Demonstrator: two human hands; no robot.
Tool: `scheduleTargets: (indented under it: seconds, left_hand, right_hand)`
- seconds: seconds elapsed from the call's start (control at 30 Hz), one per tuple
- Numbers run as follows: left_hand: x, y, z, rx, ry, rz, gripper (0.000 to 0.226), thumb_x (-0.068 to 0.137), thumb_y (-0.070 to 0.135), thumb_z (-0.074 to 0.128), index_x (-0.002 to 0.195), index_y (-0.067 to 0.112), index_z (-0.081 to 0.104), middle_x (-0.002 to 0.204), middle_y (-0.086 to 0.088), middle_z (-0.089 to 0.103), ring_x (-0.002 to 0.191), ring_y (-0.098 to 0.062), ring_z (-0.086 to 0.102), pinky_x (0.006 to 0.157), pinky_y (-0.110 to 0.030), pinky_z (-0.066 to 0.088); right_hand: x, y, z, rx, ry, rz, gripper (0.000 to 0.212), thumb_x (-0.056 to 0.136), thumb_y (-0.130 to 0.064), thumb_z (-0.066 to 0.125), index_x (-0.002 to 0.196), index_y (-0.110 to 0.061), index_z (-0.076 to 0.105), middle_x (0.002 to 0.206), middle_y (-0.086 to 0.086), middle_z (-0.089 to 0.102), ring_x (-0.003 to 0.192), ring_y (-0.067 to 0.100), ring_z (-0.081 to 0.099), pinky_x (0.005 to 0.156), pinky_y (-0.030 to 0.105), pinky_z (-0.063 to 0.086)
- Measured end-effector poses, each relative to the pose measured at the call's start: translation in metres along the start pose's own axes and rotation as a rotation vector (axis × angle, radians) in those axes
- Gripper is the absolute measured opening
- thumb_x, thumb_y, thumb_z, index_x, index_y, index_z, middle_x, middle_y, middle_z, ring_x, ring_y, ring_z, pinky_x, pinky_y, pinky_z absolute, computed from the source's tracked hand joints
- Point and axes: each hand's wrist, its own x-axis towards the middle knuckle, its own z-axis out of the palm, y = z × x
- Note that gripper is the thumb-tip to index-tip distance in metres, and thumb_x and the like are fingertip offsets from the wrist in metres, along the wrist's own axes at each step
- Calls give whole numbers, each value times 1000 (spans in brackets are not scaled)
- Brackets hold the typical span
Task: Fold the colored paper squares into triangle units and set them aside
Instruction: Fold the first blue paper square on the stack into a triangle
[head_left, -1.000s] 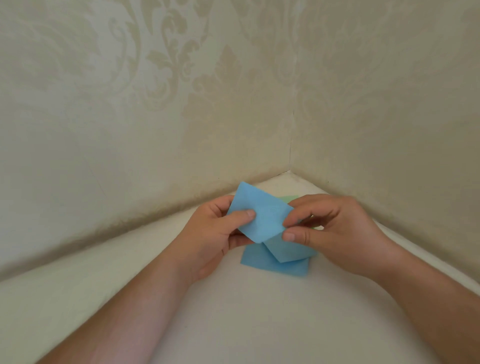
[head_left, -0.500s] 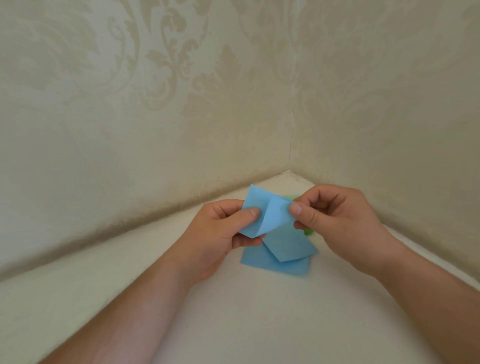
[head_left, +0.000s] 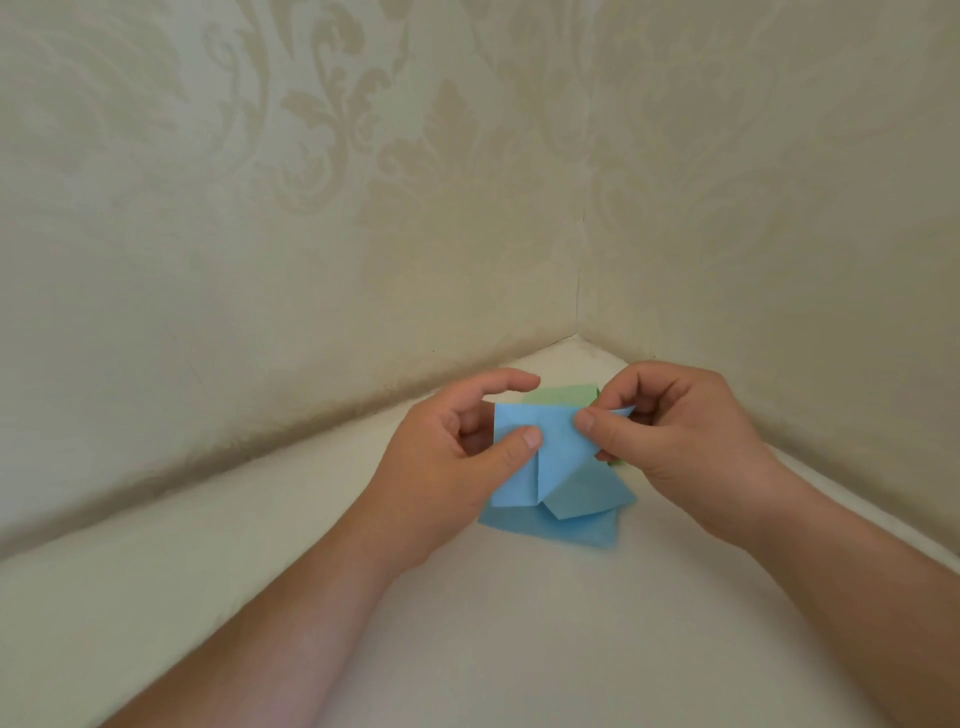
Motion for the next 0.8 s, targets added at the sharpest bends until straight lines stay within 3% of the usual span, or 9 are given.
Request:
scheduleTargets:
  seconds: [0.1,0.17,0.23,0.37,0.47,0.53,0.63,0.8]
  left_hand:
    - [1,0,-1,7,26,20,33,96,13,71,114,41,71,89,-11,76,82,-18,69,77,-37,53]
    - [2,2,-2,-22,56,10,30,100,11,66,116,35,71,83,-4,75,79,-16,68,76,-35,55]
    - [4,2,-3,-54,94,5,26,101,11,62,112,32,74,76,3,69,74,-17,68,74,-43,58]
    - [5,2,-3,-80,166,21,27,100,8,63,98,29,79,87,1,72,79,-19,65,61,-36,59]
    - [5,2,-4,-77,154,20,29,99,6,64,104,31,77,84,4,70,80,-22,64,66,-42,59]
    - [3,3,-4,-48,126,20,35,98,3,65,108,35,75,86,5,72,76,-21,67,70,-43,58]
    - [1,7,-1,-15,96,5,39,95,2,67,109,38,73,90,5,73,73,-16,67,68,-31,54]
    - [-3,9,3,-33,61,-33,20,83,25,65,95,36,78,81,13,67,75,-14,63,68,-32,50]
  right_hand:
    - [-2,-4,-1,47,-26,-8,22,75,-26,84,72,-10,69,69,14,68,62,18,64,67,37,50]
    - [-3,-6,-3,74,-79,-18,26,72,-33,86,74,-11,71,72,14,68,66,19,64,69,36,51]
    - [-4,-5,-4,80,-152,-42,26,76,-36,90,74,-16,74,79,17,69,72,23,63,73,39,50]
    - [-5,1,-4,44,-275,-109,26,75,-40,88,78,-18,76,98,18,71,88,23,64,81,38,50]
    - [-5,2,-4,39,-297,-107,34,68,-47,91,79,-18,76,102,14,74,92,24,66,82,35,54]
    - [-6,0,-3,27,-289,-96,27,68,-42,89,76,-19,76,100,15,75,89,24,66,81,38,54]
    - [-7,-3,-2,23,-222,-51,16,71,-26,84,76,-14,75,92,19,74,80,23,66,79,42,51]
    - [-5,-4,-2,-14,-132,-1,12,81,-12,83,77,-15,72,80,15,74,70,25,65,76,50,52]
